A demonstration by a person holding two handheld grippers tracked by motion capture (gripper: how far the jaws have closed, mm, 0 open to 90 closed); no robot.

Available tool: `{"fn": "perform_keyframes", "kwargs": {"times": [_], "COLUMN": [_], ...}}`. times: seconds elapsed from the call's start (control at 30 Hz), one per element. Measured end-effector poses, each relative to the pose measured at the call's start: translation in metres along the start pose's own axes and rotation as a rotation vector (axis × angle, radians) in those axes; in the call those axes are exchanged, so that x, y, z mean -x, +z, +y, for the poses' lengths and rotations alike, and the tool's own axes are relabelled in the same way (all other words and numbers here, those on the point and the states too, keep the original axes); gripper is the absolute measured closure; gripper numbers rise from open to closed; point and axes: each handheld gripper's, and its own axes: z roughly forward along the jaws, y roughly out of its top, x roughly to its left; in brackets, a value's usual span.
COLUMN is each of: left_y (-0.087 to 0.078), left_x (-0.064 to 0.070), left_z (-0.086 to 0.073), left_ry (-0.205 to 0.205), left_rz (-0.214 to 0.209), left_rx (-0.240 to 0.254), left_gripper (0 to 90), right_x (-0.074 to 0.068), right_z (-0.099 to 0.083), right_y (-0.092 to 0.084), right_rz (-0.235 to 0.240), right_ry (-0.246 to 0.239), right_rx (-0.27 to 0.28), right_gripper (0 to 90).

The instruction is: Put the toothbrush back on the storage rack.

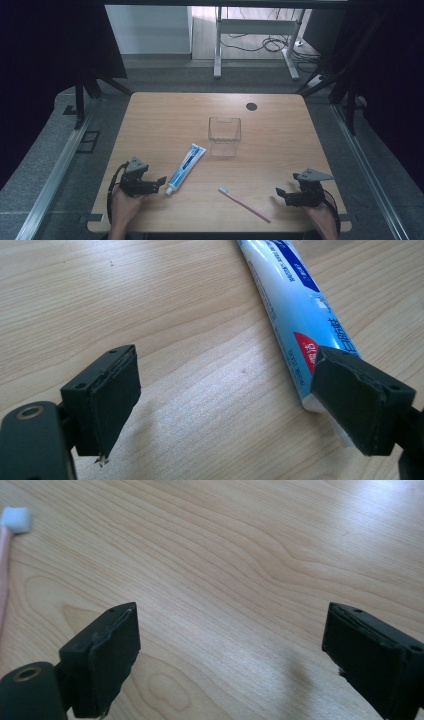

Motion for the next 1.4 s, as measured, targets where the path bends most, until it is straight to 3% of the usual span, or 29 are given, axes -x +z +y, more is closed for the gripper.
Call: {"fn": "perform_keyframes", "kwargs": {"times": [0.23, 0.63, 0.83, 0.97, 1.03, 1.2, 1.27, 1.4], "left_y": [-0.002, -0.004, -0.004, -0.006, -0.006, -0.006, -0.006, -0.005], "left_x": [-0.002, -0.003, -0.003, -0.003, -0.003, -0.003, -0.002, -0.002], "left_z": [-0.001, -0.001, -0.001, -0.001, -0.001, -0.001, -0.001, -0.001], "left_ry": [-0.003, -0.008, -0.013, -0.014, -0.015, -0.015, -0.013, -0.012], "left_rz": [0.002, -0.020, -0.038, -0.043, -0.046, -0.050, -0.051, -0.052], "left_rx": [0.003, 0.023, 0.034, 0.047, 0.049, 0.051, 0.051, 0.052], "left_gripper": [12.8, 12.9, 12.9, 12.9, 12.9, 12.9, 13.0, 13.0], "right_x": [-0.006, -0.012, -0.021, -0.029, -0.034, -0.043, -0.052, -0.067], "right_z": [0.007, 0.013, 0.017, 0.017, 0.017, 0.017, 0.016, 0.016], "right_y": [-0.002, -0.005, -0.013, -0.014, -0.014, -0.013, -0.012, -0.010], "right_rz": [0.027, 0.084, 0.130, 0.190, 0.212, 0.246, 0.267, 0.313], "right_ry": [-0.023, 0.020, 0.013, -0.032, -0.055, -0.085, -0.128, -0.137], "right_rx": [-0.023, -0.085, -0.108, -0.120, -0.119, -0.114, -0.112, -0.136], "right_gripper": [9.7, 11.6, 47.4, 69.0, 75.7, 77.8, 81.6, 88.6]}}
